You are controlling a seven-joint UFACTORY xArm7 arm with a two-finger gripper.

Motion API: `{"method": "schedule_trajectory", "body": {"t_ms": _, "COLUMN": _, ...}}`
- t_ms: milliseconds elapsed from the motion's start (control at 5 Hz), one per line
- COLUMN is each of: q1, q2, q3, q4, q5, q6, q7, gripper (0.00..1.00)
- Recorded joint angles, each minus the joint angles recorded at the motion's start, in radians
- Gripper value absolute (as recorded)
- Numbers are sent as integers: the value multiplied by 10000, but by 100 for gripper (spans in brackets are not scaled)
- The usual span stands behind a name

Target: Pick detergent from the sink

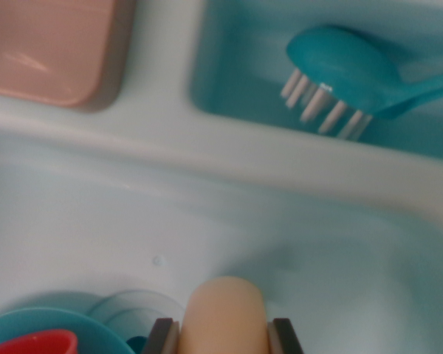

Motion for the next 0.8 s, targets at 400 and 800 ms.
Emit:
{"method": "schedule_trajectory", "body": {"t_ms": 400, "q1": 2, "q2": -50, "q3": -4, "q4": 151, "q5": -18, "q6": 199, "q7": 23, "gripper": 100}}
{"method": "schedule_trajectory", "body": {"t_ms": 800, "q1": 4, "q2": -115, "q3": -10, "q4": 350, "q5": -43, "q6": 461, "q7": 53, "gripper": 100}}
